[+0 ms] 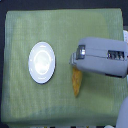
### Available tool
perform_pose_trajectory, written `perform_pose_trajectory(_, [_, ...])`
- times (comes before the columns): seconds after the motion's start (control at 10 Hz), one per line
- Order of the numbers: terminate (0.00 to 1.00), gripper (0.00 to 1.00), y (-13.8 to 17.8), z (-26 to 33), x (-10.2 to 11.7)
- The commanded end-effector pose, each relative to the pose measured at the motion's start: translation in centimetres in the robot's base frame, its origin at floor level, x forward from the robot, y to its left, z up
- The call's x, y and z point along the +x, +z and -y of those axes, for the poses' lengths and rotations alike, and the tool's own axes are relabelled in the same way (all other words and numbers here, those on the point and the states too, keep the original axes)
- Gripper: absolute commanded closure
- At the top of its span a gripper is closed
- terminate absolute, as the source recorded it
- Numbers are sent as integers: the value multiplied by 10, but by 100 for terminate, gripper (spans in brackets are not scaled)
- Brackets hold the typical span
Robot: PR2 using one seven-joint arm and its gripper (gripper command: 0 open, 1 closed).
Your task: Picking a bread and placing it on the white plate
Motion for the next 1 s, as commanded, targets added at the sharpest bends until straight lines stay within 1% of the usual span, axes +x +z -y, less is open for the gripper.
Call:
perform_pose_trajectory(0.0, [0,100,7,10,10])
perform_pose_trajectory(0.4, [0,100,12,10,13])
perform_pose_trajectory(0.5, [0,100,21,8,14])
perform_pose_trajectory(0.6, [0,100,46,-2,15])
perform_pose_trajectory(0.8, [0,100,77,-10,22])
perform_pose_trajectory(0.9, [0,100,108,-21,40])
